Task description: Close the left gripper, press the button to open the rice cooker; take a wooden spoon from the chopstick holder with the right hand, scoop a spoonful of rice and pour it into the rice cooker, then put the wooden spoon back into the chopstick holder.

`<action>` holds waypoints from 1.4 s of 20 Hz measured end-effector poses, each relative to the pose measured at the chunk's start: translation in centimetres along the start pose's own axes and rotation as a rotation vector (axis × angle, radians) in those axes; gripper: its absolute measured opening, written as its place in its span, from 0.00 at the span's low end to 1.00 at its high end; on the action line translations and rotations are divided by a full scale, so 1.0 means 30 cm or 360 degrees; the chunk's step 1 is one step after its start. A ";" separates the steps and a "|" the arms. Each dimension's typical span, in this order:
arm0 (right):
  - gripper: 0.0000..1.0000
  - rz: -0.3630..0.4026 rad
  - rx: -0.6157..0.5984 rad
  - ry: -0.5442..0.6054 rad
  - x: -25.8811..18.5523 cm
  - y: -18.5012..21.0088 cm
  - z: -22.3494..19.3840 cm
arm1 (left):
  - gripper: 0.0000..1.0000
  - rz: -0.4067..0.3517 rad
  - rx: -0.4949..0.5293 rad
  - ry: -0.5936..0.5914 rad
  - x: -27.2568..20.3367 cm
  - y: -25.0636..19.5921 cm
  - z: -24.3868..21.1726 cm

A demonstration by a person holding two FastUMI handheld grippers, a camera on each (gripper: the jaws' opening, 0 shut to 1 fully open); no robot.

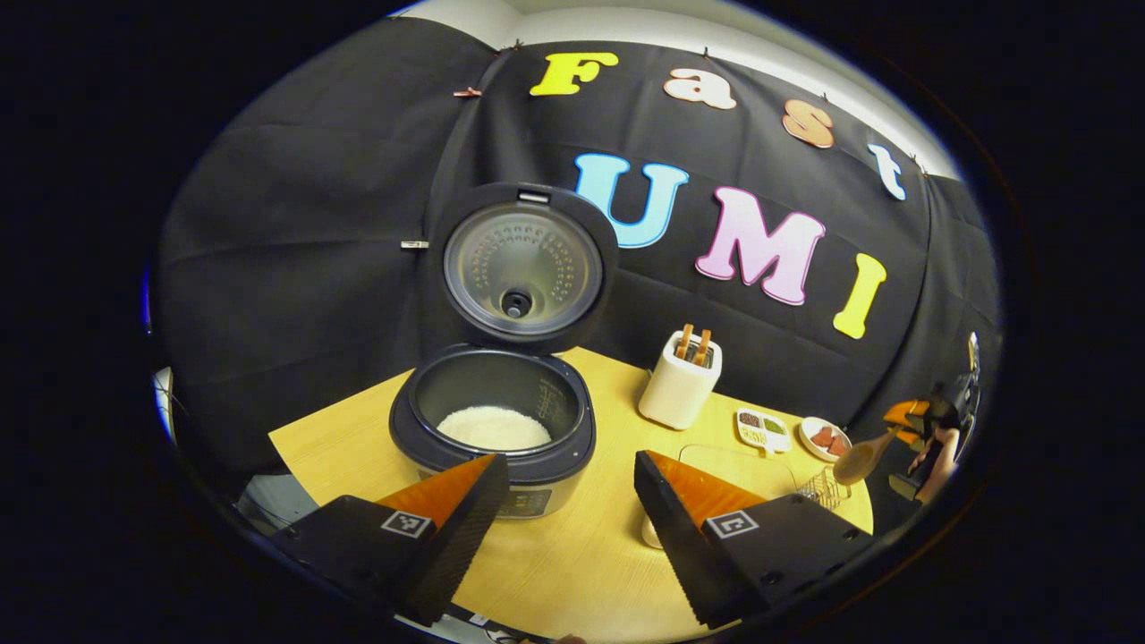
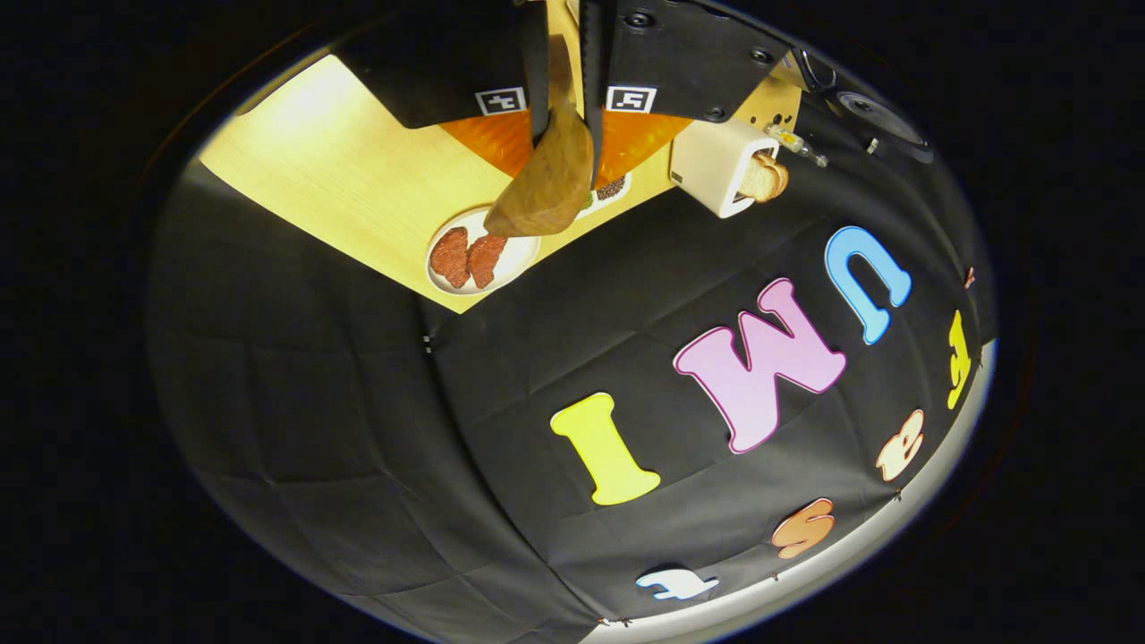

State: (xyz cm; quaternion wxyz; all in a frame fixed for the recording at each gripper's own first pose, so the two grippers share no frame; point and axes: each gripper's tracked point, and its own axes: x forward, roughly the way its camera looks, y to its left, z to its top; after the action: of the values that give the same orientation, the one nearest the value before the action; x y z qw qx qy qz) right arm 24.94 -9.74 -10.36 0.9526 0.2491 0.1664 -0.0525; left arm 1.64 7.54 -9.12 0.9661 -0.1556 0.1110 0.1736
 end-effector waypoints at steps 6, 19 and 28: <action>0.18 -0.0102 -0.0036 0.0074 0.082 -0.097 -0.105 | 0.95 0.0032 0.0070 -0.0023 0.011 -0.036 0.049; 0.30 -0.0148 0.0018 0.0128 0.100 -0.136 -0.207 | 0.96 0.0069 0.0162 -0.0163 -0.045 -0.073 0.195; 0.98 -0.0150 -0.0225 0.0184 -0.188 -0.162 -0.240 | 0.95 0.0095 0.0139 -0.0472 -0.007 0.014 0.582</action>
State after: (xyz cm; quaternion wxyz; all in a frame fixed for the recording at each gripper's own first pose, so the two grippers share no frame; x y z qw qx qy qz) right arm 16.67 -10.33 -16.55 0.9531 0.1758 0.2361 -0.0708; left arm 4.11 13.77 7.03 0.9721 -0.0829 -0.0208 0.2183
